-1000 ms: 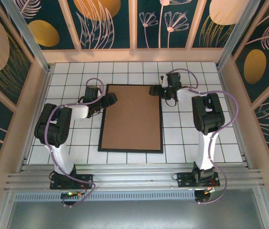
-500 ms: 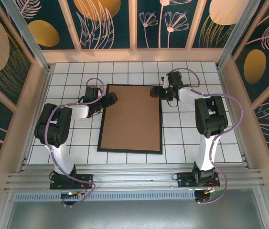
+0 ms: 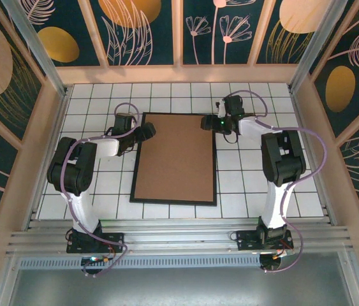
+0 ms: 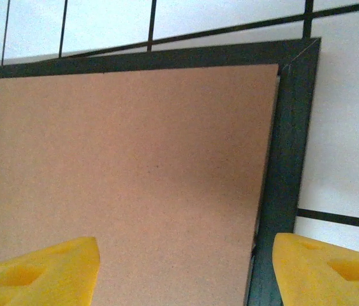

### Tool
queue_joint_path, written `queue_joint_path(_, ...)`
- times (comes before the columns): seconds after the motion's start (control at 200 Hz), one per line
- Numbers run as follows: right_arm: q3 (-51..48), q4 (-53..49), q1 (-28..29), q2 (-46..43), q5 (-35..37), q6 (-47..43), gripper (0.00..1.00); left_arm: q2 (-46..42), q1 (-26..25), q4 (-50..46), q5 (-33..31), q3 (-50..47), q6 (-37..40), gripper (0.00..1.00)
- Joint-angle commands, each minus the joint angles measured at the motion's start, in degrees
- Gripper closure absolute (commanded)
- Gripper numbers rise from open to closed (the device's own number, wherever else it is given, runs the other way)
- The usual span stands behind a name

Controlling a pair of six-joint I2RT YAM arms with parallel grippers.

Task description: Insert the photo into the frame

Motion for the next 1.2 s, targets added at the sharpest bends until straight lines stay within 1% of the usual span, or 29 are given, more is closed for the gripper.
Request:
queue_joint_path(0.0,-0.27,1.08,0.38,1.62,-0.11,0.26,0.29,0.92,0.21,-0.82,0.1,0.85,0.94,0.02)
queue_joint_path(0.225,-0.44,1.18,1.03,2.99,-1.03,0.33,0.3,0.7,0.18,-0.55,0.61,0.73,0.71,0.02)
queue_joint_path(0.475,-1.23,2.67,1.65,3.26,-5.52,1.68,0.32,1.09,0.21,0.28,2.38,0.6,0.02,0.02)
queue_joint_path(0.651,-2.93,6.41,1.82,1.58,-10.68,4.59,0.34,1.68,0.25,1.37,5.34,0.78,-0.61,0.03)
queue_joint_path(0.831,-3.8,7.99,3.19,-0.1,-12.57,6.32,0.34,1.96,0.17,2.96,8.39,1.26,-0.72,0.03)
queue_joint_path(0.961,-3.85,7.97,4.18,0.14,-11.84,6.66,0.34,3.11,0.17,3.85,10.17,2.79,-1.38,0.03)
queue_joint_path(1.076,-3.64,5.84,3.57,-0.4,-7.55,5.87,0.34,5.15,0.17,2.61,9.69,6.2,-1.03,0.03)
queue_joint_path(1.196,-5.0,4.77,2.87,-2.14,-5.55,5.88,0.33,8.26,0.14,0.93,10.34,10.86,-0.23,0.03)
